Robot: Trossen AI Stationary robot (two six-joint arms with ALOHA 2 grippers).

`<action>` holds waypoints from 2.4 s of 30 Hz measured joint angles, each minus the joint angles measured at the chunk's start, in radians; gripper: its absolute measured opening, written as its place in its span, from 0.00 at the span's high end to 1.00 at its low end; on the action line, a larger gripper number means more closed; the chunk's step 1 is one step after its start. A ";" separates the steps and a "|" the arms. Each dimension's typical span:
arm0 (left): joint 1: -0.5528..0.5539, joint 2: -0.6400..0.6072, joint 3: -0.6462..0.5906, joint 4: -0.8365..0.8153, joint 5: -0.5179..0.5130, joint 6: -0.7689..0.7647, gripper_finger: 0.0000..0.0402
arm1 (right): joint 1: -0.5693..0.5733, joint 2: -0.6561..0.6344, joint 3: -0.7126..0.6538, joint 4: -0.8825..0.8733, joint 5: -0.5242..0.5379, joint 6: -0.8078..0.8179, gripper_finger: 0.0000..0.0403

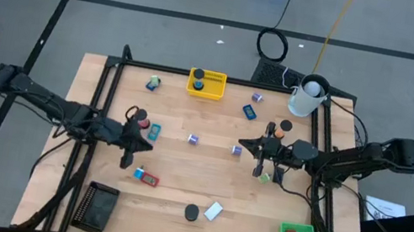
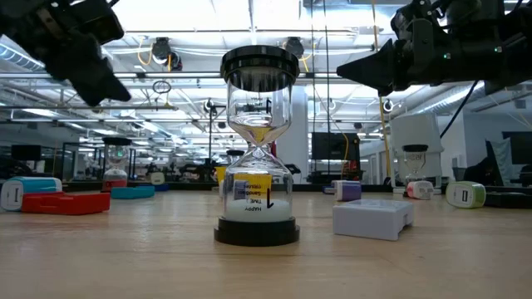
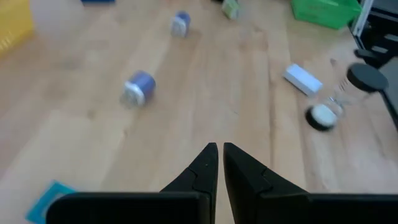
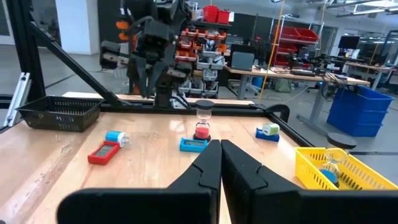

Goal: Pick & Place Office items
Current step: Put the blue charger adapter into the black bin

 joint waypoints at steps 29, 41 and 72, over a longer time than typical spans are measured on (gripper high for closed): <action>-0.117 0.411 0.501 -0.575 -0.060 -0.275 0.77 | 0.000 0.000 0.001 0.012 0.002 0.003 1.00; -0.129 0.580 0.518 -0.623 0.087 -0.661 0.49 | 0.001 0.000 0.001 0.012 0.002 0.004 1.00; -0.135 0.667 0.354 -0.605 0.244 -0.520 0.35 | 0.001 0.000 0.001 0.012 0.002 0.018 1.00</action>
